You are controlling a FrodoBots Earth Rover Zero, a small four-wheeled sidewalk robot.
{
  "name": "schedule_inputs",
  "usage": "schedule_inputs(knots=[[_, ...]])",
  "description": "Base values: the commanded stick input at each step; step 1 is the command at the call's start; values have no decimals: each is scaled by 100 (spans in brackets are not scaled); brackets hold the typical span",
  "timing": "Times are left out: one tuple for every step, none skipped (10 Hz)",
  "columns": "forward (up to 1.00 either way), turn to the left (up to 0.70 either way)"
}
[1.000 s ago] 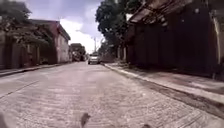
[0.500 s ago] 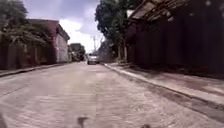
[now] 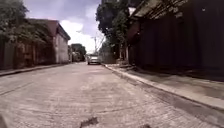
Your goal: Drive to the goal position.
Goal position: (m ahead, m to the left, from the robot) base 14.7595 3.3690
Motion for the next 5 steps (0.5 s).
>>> schedule_inputs(knots=[[85, 5], [85, 1], [85, 1], [85, 1], [85, 1]])
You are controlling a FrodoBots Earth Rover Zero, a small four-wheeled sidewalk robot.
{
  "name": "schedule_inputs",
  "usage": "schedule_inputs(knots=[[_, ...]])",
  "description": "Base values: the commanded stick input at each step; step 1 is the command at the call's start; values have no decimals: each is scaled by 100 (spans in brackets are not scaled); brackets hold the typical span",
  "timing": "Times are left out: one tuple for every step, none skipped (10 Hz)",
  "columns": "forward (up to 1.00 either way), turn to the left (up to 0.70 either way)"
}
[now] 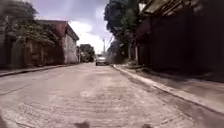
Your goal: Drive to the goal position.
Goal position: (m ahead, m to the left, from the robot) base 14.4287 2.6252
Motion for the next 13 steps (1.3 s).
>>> schedule_inputs(knots=[[85, 1], [85, 1], [85, 1], [85, 1], [85, 1], [85, 1], [85, 1], [85, 1], [85, 1], [85, 1], [85, 1], [85, 1], [85, 1]])
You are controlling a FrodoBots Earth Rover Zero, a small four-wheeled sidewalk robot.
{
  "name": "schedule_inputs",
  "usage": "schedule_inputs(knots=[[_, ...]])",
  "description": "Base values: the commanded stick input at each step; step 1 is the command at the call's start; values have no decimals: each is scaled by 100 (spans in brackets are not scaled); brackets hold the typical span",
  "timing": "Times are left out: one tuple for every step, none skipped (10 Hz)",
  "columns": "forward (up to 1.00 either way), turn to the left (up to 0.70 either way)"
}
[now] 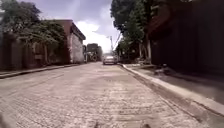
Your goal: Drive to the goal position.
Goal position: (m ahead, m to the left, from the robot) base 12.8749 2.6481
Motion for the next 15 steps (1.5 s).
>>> schedule_inputs(knots=[[85, 1], [85, 1], [85, 1], [85, 1], [85, 1], [85, 1], [85, 1], [85, 1], [85, 1], [85, 1], [85, 1], [85, 1], [85, 1], [85, 1], [85, 1]])
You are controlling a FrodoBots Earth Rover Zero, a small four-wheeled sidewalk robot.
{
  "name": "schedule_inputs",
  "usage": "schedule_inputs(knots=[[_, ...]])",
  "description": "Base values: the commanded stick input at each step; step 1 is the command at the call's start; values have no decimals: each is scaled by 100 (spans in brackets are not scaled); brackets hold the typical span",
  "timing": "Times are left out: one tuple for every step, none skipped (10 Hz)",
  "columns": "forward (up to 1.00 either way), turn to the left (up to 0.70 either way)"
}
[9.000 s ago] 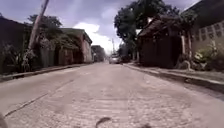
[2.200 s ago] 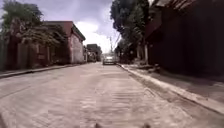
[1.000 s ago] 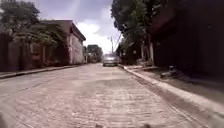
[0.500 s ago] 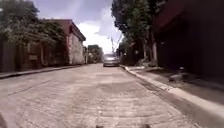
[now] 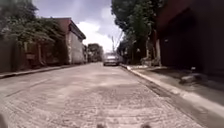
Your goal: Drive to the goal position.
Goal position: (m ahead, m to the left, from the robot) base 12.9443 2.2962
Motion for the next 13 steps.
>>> schedule_inputs(knots=[[85, 1], [85, 1], [85, 1], [85, 1], [85, 1], [85, 1], [85, 1], [85, 1], [85, 1], [85, 1], [85, 1], [85, 1], [85, 1]])
